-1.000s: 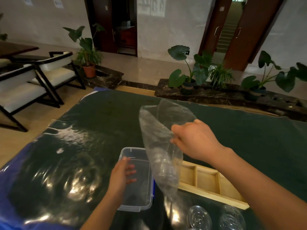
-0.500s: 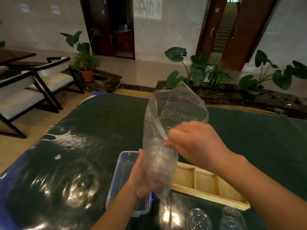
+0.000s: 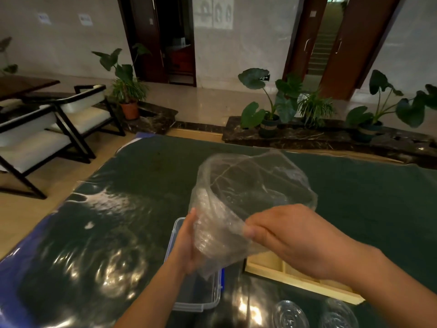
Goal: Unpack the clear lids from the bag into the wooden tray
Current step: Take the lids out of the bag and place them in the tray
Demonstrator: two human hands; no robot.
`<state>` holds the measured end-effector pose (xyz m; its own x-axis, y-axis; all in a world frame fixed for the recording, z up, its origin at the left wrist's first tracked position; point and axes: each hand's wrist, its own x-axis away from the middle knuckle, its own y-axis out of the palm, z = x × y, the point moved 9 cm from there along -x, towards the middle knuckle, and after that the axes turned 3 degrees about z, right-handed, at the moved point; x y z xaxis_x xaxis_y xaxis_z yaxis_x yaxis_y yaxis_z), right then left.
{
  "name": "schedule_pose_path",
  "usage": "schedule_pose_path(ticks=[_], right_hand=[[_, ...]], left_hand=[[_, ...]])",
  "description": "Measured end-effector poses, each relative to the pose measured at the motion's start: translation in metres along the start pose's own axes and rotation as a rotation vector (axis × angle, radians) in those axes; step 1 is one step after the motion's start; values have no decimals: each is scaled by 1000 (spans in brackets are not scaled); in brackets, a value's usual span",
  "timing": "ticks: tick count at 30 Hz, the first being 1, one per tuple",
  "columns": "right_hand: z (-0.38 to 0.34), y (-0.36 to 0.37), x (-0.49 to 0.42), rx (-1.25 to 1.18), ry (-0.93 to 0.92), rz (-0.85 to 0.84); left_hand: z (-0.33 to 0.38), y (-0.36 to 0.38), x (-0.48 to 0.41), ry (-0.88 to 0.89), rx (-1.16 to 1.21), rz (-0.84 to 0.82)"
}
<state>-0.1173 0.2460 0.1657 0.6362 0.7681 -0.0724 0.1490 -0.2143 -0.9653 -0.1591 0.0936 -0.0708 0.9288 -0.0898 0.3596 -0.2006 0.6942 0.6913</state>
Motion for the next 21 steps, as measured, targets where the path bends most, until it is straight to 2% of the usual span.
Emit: schedule_pose_path(ticks=[3,9,11,14,16,18,21], right_hand=[[8,16,-11,-208,99,-246],[12,45,-23,-227,95,-450],[16,44,-21,-294,126,-427],[24,33,-32,-410,204,-242],[31,32,-41,-229,231,-131],[28,44,-46,-80,238,-125],[18,68,-56,-44,208,-169]], left_hand=[[12,-3,1,101,-59,70],[20,-8,14,164,-88,81],[19,-12,20,168,-94,72],[13,-14,27,114,-96,66],[6,-11,31,49,-94,44],[-2,-6,34,2,-80,22],[-9,0,36,-15,-47,5]])
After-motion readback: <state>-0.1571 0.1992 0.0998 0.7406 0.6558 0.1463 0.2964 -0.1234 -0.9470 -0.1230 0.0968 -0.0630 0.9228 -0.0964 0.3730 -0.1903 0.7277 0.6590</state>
